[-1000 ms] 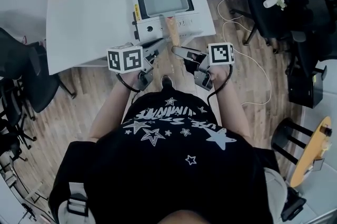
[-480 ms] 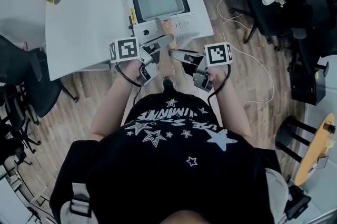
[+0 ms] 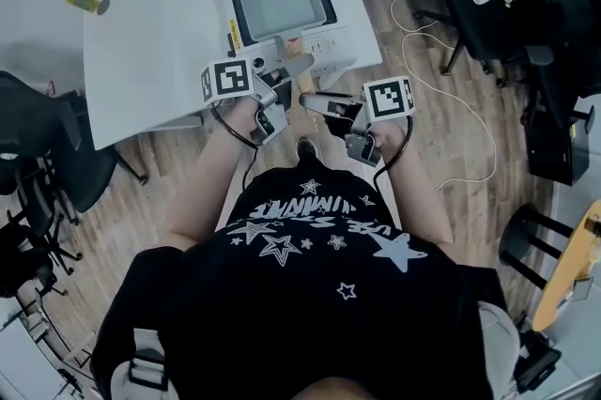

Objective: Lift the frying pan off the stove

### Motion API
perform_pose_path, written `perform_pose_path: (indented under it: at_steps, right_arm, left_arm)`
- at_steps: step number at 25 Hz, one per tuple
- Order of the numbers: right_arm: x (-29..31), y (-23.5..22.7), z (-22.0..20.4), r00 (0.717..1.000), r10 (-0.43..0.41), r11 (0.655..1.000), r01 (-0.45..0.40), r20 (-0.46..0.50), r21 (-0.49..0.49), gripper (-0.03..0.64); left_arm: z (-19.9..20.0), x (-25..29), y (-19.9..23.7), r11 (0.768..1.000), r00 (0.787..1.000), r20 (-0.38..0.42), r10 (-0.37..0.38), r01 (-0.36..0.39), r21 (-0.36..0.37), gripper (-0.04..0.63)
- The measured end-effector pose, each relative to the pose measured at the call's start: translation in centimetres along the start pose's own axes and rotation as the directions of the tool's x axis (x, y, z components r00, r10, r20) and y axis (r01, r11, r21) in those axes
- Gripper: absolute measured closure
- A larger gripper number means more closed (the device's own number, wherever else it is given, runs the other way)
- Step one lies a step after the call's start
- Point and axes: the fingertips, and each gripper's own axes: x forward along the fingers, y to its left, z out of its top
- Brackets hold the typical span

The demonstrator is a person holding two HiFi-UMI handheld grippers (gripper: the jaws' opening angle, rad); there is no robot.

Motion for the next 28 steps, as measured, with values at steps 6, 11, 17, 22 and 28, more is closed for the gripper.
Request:
perform_pose_path:
  at_steps: [6,11,17,22,28]
  right_arm:
    - [-0.4,0.0,0.1,1.0,0.025,1.0,-0.025,0.0,0.016,0.511]
    - [-0.1,0.1,0.1,1.0,0.021,1.0,-0.021,0.005,0.009,0.511]
    - [-0.2,0.8,0.2,0.999,0.026,1.0,-0.027,0.034,0.01,0.508]
    - [-0.1,2.0,-0.6,0.999,0.027,1.0,-0.027,0.043,0.001,0.509]
    - [1.6,5.7,-4.7,0.998,0.042,0.998,-0.04,0.055,-0.041,0.514]
  left_arm:
    - [0.1,0.7,1.0,0.999,1.0,0.005,0.014,-0.014,-0.041,0.44]
    - [0.2,0.2,0.9,0.999,0.999,0.031,-0.023,0.025,-0.047,0.449]
    - [0.1,0.1,0.0,0.997,0.998,0.029,-0.064,0.066,-0.041,0.449]
    - [-0.5,-0.2,-1.5,0.994,0.994,0.007,-0.109,0.109,-0.005,0.449]
    - [-3.2,-4.8,-4.2,0.985,0.986,-0.005,-0.169,0.169,0.043,0.449]
